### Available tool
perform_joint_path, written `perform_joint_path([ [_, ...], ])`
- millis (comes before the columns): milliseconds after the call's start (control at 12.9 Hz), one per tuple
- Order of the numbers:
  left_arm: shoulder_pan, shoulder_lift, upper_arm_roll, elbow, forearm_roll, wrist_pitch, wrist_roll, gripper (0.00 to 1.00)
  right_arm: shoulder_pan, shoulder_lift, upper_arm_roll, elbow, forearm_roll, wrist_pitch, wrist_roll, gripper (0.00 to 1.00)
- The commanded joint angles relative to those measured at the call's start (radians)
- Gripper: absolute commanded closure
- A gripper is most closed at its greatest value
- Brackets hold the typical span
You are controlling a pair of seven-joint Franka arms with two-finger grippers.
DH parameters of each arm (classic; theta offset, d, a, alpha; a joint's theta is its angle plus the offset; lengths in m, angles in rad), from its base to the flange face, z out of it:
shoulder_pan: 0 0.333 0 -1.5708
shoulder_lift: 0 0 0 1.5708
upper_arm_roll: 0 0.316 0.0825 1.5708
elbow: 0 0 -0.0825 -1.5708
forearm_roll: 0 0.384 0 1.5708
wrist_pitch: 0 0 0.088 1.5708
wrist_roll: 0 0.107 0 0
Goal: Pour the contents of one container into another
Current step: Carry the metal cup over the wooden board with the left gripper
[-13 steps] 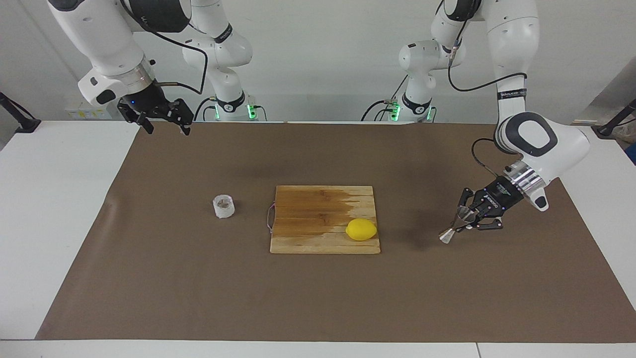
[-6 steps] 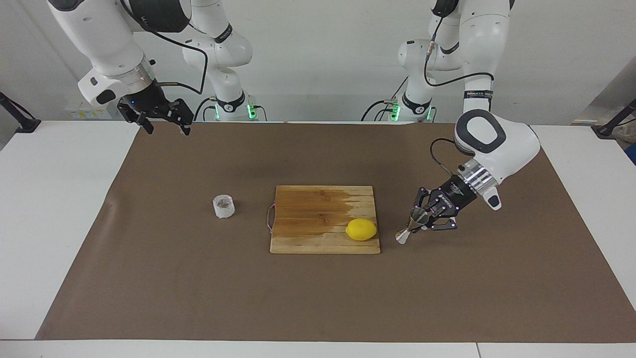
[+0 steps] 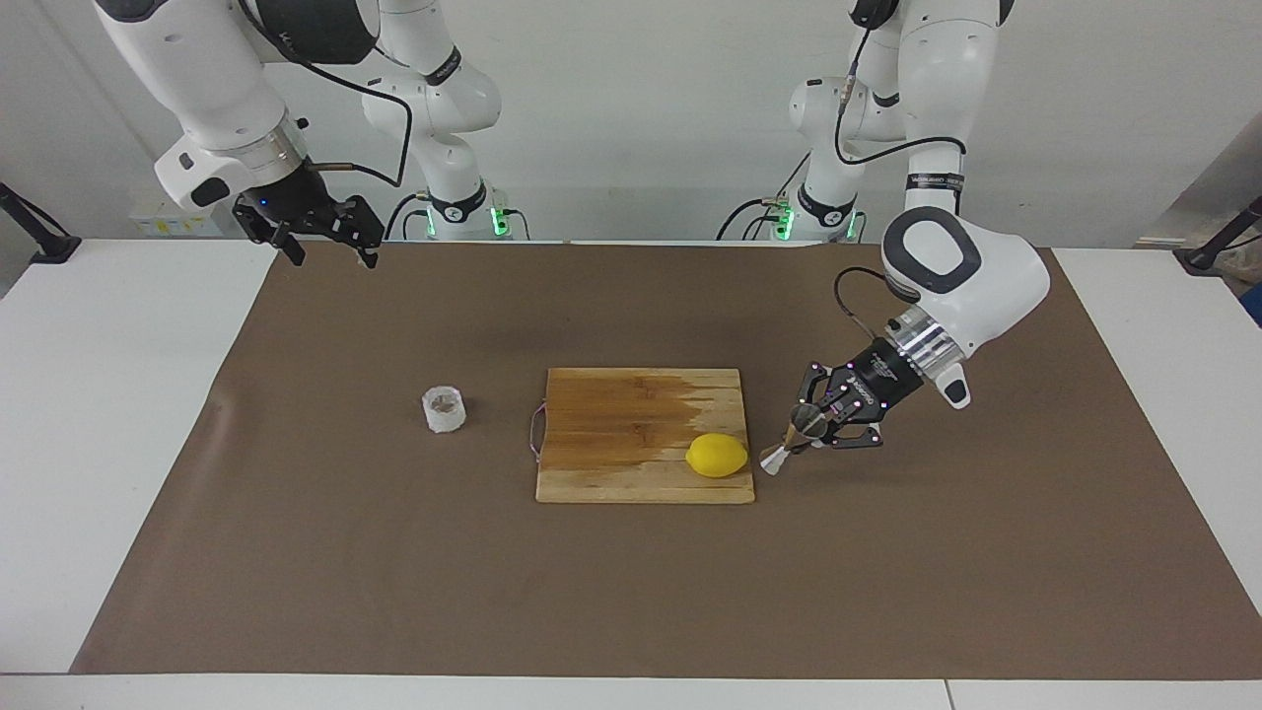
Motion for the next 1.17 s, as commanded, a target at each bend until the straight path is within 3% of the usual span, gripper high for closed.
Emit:
perform_joint_path([
  [0, -0.058, -0.010, 0.010, -0.004, -0.018, 0.058, -0.040, 1.00, 0.005, -0.014, -0.009, -0.006, 0.003, -0.012, -0.026, 0.00],
  [622, -0.251, -0.002, 0.009, -0.020, -0.105, 0.226, -0.105, 1.00, 0.005, -0.014, -0.009, -0.006, 0.003, -0.010, -0.026, 0.00],
  [1088, -0.325, 0.034, 0.009, -0.050, -0.121, 0.267, -0.098, 1.00, 0.005, -0.014, -0.009, -0.008, 0.003, -0.010, -0.026, 0.00],
])
